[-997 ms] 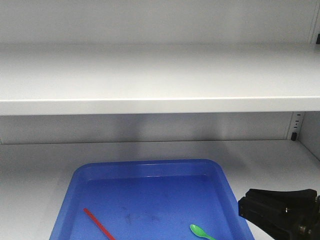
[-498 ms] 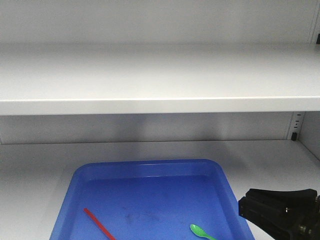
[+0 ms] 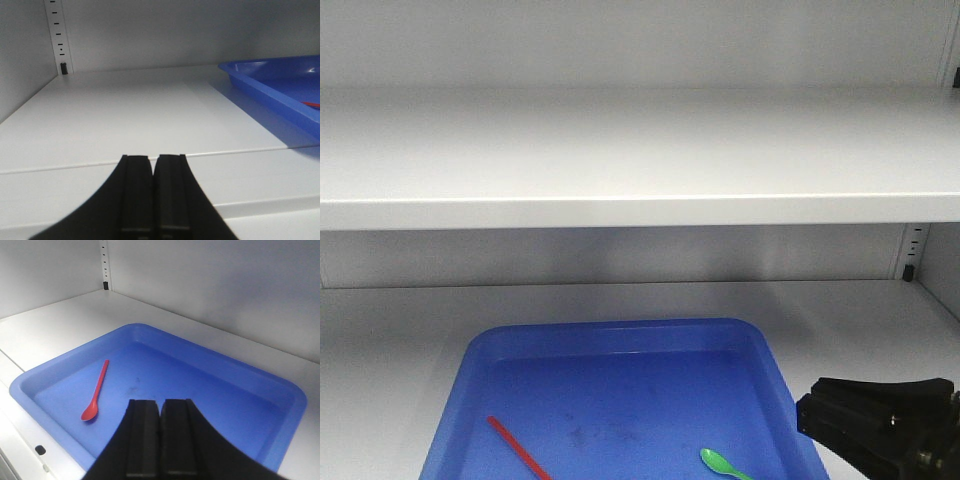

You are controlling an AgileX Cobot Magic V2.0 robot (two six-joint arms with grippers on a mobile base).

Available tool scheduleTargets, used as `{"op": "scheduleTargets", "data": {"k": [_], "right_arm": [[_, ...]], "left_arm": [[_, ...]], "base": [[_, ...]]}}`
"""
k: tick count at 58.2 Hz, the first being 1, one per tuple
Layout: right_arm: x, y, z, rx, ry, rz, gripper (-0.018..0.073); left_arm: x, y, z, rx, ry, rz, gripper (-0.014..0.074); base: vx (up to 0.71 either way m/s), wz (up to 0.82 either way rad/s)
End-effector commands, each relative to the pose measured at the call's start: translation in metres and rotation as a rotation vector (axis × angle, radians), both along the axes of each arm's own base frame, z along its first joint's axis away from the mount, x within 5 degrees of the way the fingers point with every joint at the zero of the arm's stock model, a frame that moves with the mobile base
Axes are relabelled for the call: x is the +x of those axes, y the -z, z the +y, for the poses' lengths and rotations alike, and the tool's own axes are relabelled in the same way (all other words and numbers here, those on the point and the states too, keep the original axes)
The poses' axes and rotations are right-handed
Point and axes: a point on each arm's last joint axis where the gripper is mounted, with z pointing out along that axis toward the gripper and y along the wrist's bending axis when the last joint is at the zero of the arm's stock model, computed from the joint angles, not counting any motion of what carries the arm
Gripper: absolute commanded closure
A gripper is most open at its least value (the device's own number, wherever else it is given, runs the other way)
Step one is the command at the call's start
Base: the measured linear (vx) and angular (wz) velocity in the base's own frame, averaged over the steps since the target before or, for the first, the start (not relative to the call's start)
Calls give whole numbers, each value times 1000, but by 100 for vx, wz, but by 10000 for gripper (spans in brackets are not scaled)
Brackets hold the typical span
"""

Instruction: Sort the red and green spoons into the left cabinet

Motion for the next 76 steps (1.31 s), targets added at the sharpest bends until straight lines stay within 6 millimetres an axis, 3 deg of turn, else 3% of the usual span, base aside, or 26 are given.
{"op": "scheduleTargets", "data": {"k": [1,36,56,71,76], "right_arm": [[1,-14,-2,53,26,-31,562],[2,-15,-3,84,52,-29,562],[17,-14,-23,108,336,-4,562],[2,-24,-45,74,500,-119,562],[-10,-15,-47,102,488,-180,562]], "left_arm": [[-1,-2,1,-14,-7,-80,596],[-1,-2,1,-13,-7,-76,596],[-1,-2,1,-13,-7,-76,596],[-1,-2,1,-13,-7,-76,596],[-1,-2,1,-13,-7,-76,596]], "base": [[0,0],[0,0],[0,0],[0,0],[0,0]]}}
